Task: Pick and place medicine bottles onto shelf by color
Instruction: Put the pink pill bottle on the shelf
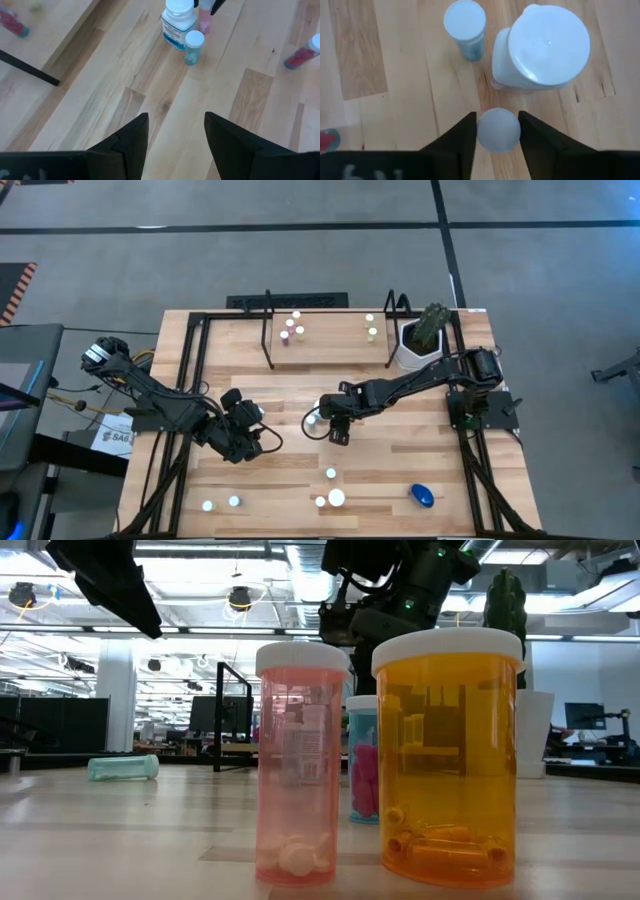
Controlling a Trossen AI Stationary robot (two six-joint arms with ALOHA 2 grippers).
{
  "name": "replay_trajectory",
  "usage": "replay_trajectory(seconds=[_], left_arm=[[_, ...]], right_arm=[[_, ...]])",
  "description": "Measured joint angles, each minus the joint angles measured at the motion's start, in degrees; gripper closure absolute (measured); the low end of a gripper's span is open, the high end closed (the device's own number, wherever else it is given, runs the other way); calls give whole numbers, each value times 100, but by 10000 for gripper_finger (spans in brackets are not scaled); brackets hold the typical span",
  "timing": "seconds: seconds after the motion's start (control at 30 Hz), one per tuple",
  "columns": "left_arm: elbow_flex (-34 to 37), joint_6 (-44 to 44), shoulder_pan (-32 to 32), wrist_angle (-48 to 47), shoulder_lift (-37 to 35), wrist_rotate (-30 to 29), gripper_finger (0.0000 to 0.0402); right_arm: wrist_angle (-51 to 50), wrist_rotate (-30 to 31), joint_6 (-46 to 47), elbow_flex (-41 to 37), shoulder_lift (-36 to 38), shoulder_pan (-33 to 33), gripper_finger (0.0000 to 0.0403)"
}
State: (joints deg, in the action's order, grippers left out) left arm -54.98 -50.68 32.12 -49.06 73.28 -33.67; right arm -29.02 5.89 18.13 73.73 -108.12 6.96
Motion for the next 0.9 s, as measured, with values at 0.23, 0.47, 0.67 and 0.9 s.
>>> replay_trajectory(seconds=[0.23,0.47,0.67,0.9], left_arm=[[0,2,0,-2,0,2,221],[0,0,0,-2,0,4,221],[0,-2,0,-2,0,-2,221],[0,-209,0,-148,0,-15,221]], right_arm=[[-145,-184,-12,74,20,-53,296],[-1109,-185,-531,628,24,-290,255],[-1975,-163,-1177,1102,26,-779,260],[-2266,-138,-1520,1390,40,-1689,272]])
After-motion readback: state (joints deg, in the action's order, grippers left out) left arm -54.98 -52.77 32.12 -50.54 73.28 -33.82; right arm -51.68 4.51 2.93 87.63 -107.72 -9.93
